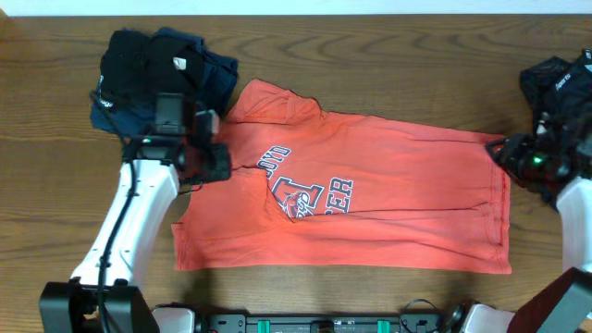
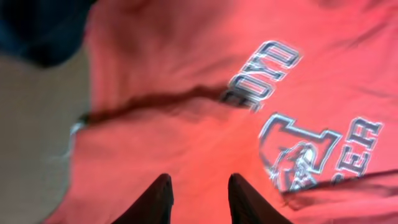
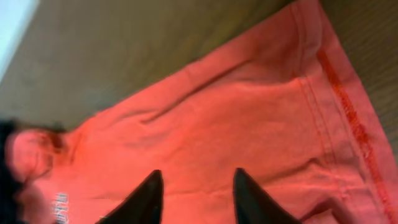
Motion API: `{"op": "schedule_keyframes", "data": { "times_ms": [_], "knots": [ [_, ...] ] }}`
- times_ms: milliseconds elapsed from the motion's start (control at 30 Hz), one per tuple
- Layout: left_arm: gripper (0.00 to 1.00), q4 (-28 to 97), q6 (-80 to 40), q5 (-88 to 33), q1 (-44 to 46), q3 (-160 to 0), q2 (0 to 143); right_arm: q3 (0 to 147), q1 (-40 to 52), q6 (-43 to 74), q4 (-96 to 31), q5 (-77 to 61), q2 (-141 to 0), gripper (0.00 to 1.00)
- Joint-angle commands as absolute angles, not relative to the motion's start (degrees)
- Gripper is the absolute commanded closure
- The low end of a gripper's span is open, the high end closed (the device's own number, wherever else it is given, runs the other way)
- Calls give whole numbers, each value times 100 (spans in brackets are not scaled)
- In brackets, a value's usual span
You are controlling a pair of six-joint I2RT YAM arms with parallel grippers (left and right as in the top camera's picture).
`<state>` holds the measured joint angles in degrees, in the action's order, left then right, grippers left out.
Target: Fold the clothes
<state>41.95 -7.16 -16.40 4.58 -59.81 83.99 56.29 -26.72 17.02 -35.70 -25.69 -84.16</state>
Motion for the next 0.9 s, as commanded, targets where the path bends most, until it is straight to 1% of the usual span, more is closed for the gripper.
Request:
{"op": "schedule_keyframes", "data": {
  "times_ms": [0,167,300,367,500,533,567,600,667,733,767,833,867],
  "knots": [
    [68,4171,-624,-1627,539,-6025,8346,5704,-2421,2027,-3566,-1330,-8899,78],
    [68,4456,-622,-1629,539,-6025,8346,5704,-2436,2263,-3011,-1201,-9776,89],
    [68,4648,-622,-1629,539,-6025,8346,5704,-2436,2399,-2720,-1175,-10259,94],
    [68,4696,-622,-1629,541,-6025,8346,5704,-2436,2401,-2602,-1011,-10431,94],
    [67,4700,-624,-1629,539,-6025,8346,5704,-2456,2493,-2508,-117,-10718,95],
    [67,4685,-624,-1629,539,-6025,8346,5704,-2477,2534,-2508,220,-10790,93],
    [66,4676,-624,-1629,539,-6025,8346,5704,-2502,2596,-2512,541,-10840,89],
    [62,4663,-624,-1629,539,-6025,8346,5704,-2530,2692,-2519,860,-10884,87],
    [53,4635,-624,-1632,539,-6025,8346,5706,-2591,2882,-2506,1133,-10897,90],
    [49,4593,-626,-1632,539,-6027,8346,5780,-2644,2888,-2488,1107,-10897,93],
    [47,4576,-626,-1632,541,-6029,8346,5830,-2663,2827,-2445,969,-10897,92],
    [41,4525,-624,-1632,545,-6040,8346,5931,-2661,2193,-2274,432,-10897,87],
    [40,4493,-624,-1632,545,-6058,8346,5996,-2650,1852,-2241,78,-10897,82]
  ]
}}
